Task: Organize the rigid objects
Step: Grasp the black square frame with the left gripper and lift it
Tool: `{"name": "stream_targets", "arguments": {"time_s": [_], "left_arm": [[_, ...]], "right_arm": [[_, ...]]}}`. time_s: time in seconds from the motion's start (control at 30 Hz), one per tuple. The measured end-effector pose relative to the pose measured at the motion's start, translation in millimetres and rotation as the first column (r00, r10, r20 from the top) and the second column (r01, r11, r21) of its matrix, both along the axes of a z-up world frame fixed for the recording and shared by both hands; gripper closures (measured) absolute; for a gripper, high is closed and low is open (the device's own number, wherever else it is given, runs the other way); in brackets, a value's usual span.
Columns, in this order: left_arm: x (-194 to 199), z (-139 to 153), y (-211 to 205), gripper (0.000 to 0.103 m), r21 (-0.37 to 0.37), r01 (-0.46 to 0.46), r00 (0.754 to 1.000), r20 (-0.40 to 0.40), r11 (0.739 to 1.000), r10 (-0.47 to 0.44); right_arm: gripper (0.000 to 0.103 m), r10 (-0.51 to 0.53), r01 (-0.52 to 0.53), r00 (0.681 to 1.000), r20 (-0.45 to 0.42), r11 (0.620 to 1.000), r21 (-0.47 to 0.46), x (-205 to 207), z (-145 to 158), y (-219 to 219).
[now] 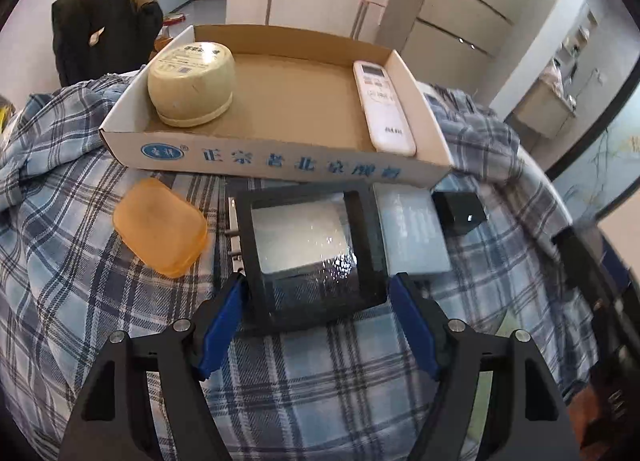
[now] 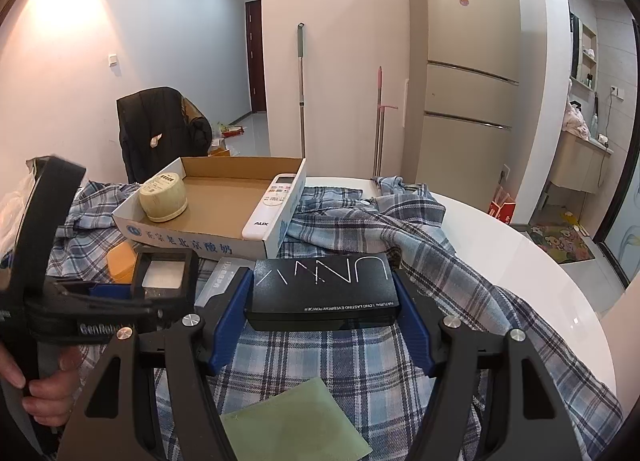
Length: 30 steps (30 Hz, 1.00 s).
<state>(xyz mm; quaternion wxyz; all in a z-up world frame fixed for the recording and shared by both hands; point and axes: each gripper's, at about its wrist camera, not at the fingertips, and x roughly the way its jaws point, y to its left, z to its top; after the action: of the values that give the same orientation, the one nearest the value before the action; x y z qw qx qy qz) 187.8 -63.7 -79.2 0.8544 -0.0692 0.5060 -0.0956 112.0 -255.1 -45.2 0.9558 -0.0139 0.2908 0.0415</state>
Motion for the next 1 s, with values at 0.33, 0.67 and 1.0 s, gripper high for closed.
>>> {"name": "stream_targets", "arguments": {"time_s": [0.33,0.67,1.0], "left_arm": [[18.8,-1.2,-5.4,0.027,0.013,-0.121,0.988,-0.093,0.993,0.121],[31.8,-4.1,-3.2,0.026,0.027,-0.279,0.949,-0.145,0.960,0.279],[21.4,0.6,-0.2,0.031,0.032,-0.235,0.967,-0.096,0.972,0.237]], "right_arm": [[0.036,0.006,-0.006,1.000,-0.019,1.000,-0.006,0.9,-3.4,1.6],[0.036,0.017,-0.017,1.000,-0.022,1.000,-0.017,-0.2,-2.7,3.3],[0.036,0.011,-0.011,1.000,-0.024,1.000,-0.015,0.2,-2.0,2.6]]}}
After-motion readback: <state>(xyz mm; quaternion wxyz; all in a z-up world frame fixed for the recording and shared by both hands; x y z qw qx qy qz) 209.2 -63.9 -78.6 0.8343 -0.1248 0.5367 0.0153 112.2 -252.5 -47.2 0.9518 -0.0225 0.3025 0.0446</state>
